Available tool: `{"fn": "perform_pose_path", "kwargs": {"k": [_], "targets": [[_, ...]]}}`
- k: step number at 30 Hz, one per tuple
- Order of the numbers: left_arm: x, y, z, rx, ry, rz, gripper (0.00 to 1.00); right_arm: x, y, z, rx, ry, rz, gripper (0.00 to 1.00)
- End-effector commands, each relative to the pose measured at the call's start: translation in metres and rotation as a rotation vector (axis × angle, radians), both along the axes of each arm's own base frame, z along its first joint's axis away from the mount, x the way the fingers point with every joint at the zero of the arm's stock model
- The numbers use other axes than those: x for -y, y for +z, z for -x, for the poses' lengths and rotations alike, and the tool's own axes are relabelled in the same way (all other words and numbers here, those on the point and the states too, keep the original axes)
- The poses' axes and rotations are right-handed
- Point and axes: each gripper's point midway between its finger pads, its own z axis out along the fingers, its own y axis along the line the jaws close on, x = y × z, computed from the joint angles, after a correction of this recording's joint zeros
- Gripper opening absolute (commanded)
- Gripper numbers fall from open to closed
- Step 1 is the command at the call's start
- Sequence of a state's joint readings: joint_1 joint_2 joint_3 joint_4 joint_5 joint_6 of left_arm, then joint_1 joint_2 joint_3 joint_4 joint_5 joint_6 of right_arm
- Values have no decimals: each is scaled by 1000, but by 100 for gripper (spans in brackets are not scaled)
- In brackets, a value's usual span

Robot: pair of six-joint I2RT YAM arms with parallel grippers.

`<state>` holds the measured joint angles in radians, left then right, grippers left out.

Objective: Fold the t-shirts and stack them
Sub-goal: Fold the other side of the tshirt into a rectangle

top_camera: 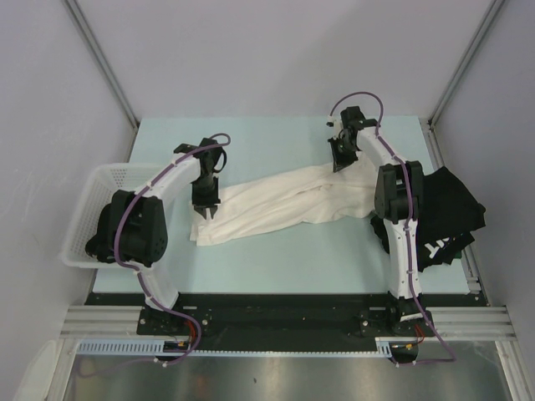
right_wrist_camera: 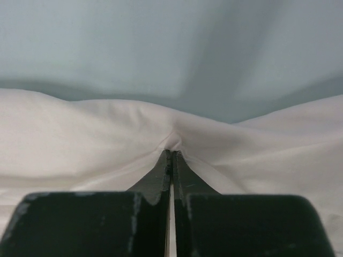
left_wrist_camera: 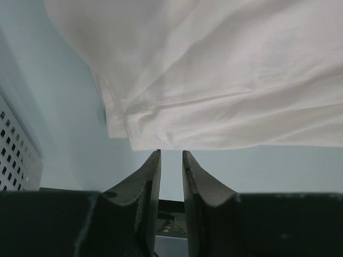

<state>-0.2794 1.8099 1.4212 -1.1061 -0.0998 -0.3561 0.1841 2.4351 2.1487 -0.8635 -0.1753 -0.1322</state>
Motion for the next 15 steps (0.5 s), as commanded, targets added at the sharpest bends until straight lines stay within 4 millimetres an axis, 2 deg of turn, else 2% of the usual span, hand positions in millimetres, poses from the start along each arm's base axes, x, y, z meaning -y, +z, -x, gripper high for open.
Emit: {"fn": "perform_pose_path", "kwargs": {"k": [1, 5, 12, 15], "targets": [[6, 12, -7, 46, -26, 24, 27, -3, 36, 0, 53, -7, -8, 0], [8, 12, -10, 47, -27, 38, 27, -3, 61, 6, 89, -19, -4, 0], [14, 11, -18, 59, -40, 61, 27, -5, 77, 29, 61, -38, 32, 0], [16, 10, -22, 61, -49, 67, 27, -5, 74, 42, 33, -43, 54, 0]]}}
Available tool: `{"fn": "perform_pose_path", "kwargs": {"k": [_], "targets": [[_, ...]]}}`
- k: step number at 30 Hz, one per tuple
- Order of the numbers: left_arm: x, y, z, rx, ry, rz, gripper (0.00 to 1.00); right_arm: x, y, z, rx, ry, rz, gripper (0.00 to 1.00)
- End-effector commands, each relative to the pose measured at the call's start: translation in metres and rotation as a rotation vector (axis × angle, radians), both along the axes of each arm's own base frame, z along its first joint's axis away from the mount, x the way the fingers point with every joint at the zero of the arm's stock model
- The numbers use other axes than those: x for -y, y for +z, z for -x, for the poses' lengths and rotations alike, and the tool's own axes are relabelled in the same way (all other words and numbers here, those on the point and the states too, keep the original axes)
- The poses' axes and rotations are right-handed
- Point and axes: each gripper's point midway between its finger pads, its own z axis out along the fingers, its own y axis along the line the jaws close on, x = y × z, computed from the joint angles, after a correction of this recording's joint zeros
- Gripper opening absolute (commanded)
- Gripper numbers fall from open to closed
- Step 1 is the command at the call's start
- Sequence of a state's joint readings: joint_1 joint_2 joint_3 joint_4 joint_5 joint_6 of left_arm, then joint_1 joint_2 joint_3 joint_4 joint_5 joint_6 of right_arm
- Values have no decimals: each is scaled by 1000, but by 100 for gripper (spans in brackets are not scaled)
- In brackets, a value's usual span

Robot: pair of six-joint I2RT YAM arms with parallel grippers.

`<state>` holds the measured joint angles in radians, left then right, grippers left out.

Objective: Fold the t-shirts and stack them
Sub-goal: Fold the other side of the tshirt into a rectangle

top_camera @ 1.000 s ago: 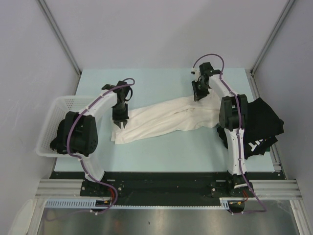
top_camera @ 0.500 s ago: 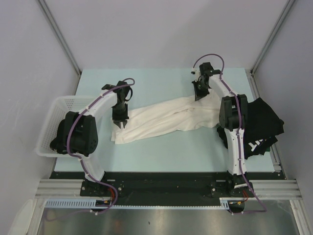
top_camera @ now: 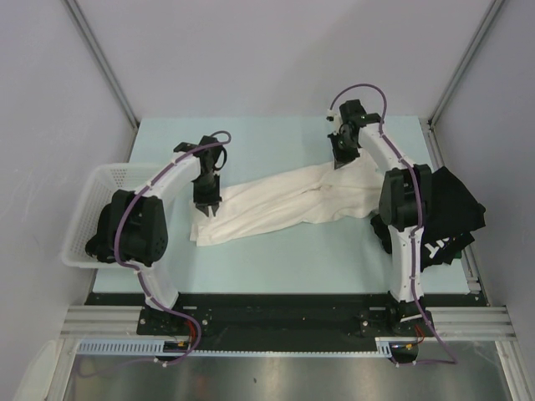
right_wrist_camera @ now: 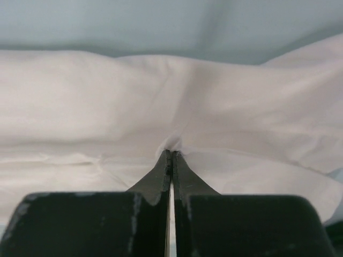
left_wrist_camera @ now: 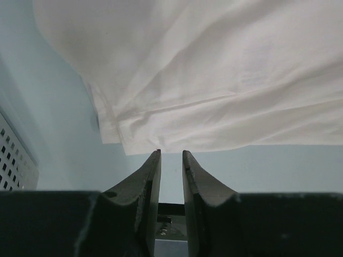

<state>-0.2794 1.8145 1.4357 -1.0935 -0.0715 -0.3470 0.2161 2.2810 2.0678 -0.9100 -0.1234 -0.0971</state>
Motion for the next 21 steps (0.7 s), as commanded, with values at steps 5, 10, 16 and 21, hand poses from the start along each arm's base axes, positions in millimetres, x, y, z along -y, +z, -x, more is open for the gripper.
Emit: {"fn": "perform_pose_path", "kwargs": {"k": [5, 10, 16, 21], "targets": [[13, 10, -18, 56, -52, 51, 27, -4, 27, 38, -49, -60, 14, 0], [13, 13, -20, 63, -71, 50, 27, -9, 27, 57, -93, -108, -11, 0], [13, 17, -22, 74, -90, 55, 27, -17, 35, 78, -116, -147, -20, 0], [15, 18, -22, 78, -102, 64, 27, -20, 33, 102, -144, -182, -11, 0]]}}
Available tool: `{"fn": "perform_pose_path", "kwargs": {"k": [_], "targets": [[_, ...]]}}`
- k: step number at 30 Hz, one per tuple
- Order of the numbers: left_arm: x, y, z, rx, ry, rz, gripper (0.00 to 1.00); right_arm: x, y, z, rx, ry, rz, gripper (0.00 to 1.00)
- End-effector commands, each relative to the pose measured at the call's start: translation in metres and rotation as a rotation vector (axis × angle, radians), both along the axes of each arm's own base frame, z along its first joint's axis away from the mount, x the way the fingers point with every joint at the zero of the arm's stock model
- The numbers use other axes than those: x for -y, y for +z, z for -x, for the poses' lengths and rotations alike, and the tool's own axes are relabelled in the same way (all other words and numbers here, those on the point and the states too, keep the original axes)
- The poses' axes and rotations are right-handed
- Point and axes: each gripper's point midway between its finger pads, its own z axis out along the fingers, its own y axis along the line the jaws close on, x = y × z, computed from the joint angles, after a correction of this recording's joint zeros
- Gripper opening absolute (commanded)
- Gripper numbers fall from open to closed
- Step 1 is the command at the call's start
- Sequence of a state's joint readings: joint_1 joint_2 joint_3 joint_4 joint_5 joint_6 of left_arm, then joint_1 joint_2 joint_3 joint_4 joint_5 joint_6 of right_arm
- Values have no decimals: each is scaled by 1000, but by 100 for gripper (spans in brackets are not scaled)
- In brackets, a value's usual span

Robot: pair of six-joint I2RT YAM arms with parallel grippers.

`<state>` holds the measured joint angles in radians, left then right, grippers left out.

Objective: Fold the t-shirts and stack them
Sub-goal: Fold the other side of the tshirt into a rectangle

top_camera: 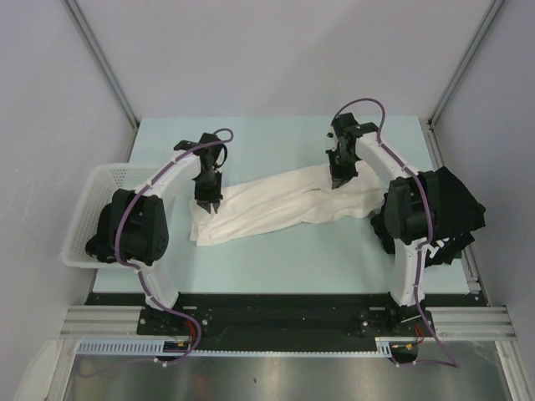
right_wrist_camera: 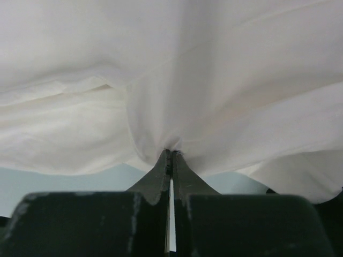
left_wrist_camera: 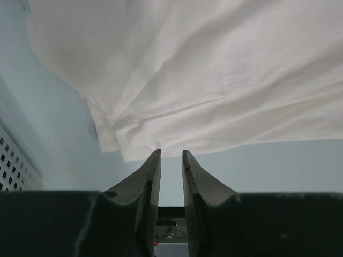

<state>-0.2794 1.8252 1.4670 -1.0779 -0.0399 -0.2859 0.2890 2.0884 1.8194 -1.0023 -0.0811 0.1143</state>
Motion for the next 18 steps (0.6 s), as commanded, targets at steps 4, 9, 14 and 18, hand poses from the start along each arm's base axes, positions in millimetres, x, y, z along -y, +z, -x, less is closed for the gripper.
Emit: {"fn": "perform_pose_path", "kwargs": {"k": [4, 9, 14, 18], "targets": [[7, 13, -11, 51, -43, 32, 27, -7, 25, 28, 17, -58, -11, 0], [7, 14, -10, 52, -48, 33, 27, -5, 5, 48, -56, -76, 12, 0], [8, 17, -9, 60, -50, 37, 27, 1, -17, 58, -119, -73, 63, 14], [6, 19, -8, 60, -51, 32, 27, 3, -14, 49, -96, -82, 84, 24]]}}
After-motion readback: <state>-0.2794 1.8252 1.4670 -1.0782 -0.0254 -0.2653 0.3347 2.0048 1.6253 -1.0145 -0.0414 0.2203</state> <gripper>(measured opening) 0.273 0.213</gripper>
